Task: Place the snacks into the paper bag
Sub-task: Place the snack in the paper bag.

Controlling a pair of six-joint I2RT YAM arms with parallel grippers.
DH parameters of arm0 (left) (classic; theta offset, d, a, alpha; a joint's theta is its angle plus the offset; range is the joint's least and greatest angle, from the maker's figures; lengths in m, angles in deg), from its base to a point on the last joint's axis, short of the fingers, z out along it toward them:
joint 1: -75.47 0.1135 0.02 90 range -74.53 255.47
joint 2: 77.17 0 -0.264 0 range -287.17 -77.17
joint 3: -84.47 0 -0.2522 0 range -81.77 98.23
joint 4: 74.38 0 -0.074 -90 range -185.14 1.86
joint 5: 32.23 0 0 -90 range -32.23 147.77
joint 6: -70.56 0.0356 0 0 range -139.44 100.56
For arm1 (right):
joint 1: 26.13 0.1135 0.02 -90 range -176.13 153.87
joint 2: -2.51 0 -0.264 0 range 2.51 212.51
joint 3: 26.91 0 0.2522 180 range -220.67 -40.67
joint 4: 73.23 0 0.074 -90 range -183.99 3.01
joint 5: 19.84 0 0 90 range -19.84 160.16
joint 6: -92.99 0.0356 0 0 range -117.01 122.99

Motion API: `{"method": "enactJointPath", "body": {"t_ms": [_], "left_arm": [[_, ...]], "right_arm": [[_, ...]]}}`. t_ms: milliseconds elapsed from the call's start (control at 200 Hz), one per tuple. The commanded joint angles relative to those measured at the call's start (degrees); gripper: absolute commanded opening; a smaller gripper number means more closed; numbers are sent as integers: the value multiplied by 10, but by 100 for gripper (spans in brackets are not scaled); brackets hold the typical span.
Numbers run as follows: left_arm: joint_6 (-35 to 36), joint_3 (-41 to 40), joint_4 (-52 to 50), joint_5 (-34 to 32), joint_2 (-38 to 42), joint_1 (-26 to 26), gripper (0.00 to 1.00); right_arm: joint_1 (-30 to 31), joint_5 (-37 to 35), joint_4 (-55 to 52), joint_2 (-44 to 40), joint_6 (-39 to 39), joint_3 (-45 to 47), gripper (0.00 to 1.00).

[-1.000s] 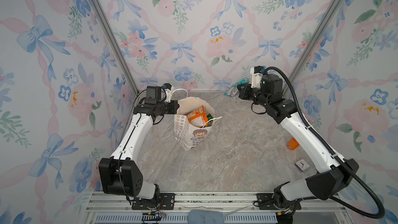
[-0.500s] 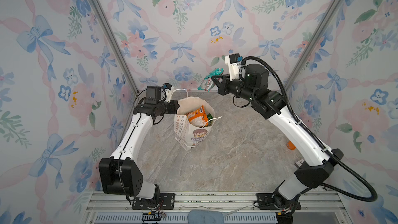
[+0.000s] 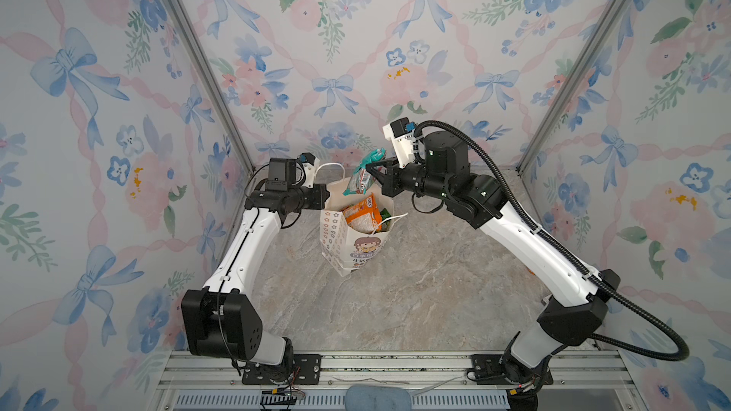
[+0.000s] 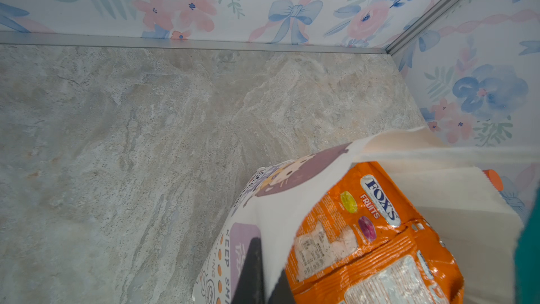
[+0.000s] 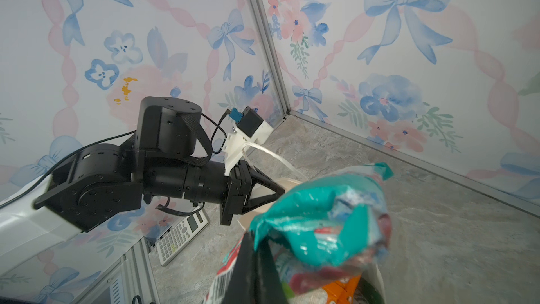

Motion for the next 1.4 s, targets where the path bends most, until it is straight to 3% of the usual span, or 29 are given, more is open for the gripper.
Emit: {"method": "enactJointPath", "body": {"t_ms": [0,535,1395], "left_arm": [[1,-13,-12,16,5,2,0],[3,-13,-12,16,4,2,0],[2,-13,-12,16,4,4,0]], "right_arm": [[10,6,10,17,-7,-1,0],[20,21,-2,43,11,-6,0],[51,-12,3,-34,17,82,0]]}}
